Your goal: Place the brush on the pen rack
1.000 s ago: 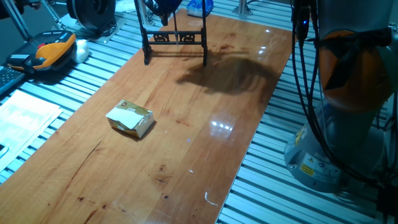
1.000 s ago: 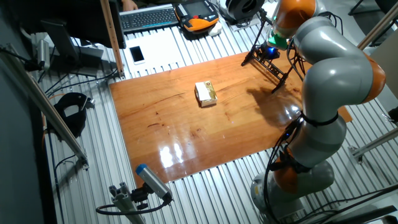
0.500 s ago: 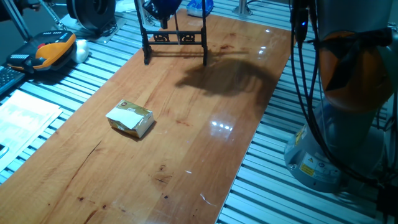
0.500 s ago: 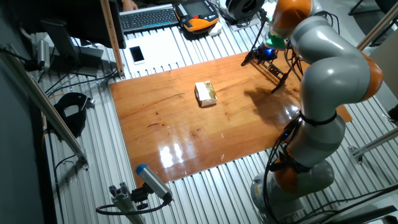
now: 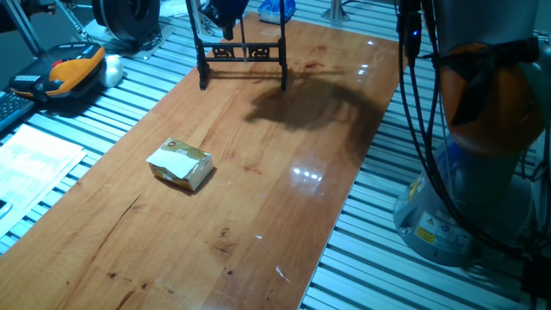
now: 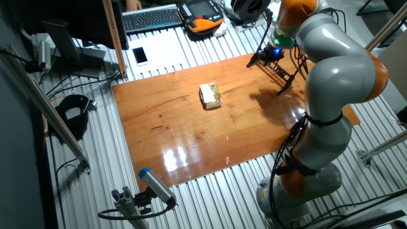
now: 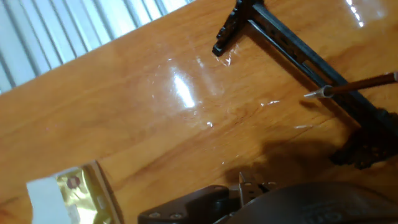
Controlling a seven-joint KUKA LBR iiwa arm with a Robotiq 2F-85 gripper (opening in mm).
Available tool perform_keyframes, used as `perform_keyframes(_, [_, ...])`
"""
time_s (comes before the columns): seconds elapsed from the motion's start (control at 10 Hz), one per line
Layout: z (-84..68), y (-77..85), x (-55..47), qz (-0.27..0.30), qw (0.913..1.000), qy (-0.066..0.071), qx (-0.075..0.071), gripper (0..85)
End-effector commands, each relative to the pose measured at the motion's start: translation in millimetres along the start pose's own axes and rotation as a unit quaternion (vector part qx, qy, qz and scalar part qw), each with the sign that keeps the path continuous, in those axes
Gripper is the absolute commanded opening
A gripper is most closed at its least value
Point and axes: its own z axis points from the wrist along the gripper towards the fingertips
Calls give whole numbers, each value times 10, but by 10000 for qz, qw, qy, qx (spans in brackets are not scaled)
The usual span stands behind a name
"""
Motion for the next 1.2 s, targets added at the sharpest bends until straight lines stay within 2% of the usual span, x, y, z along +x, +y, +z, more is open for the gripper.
perform_keyframes(0.0, [-44,8,19,-764,9970,33,91,0])
perform_keyframes(0.2, [-63,83,6,-779,9968,121,119,0])
perform_keyframes(0.5, [-35,85,11,-993,9949,116,154,0])
perform_keyframes(0.6, [-52,89,37,-1108,9935,127,225,0])
perform_keyframes(0.7, [-41,93,44,-1167,9929,199,136,0])
perform_keyframes(1.1, [-68,106,118,-1228,9921,210,168,0])
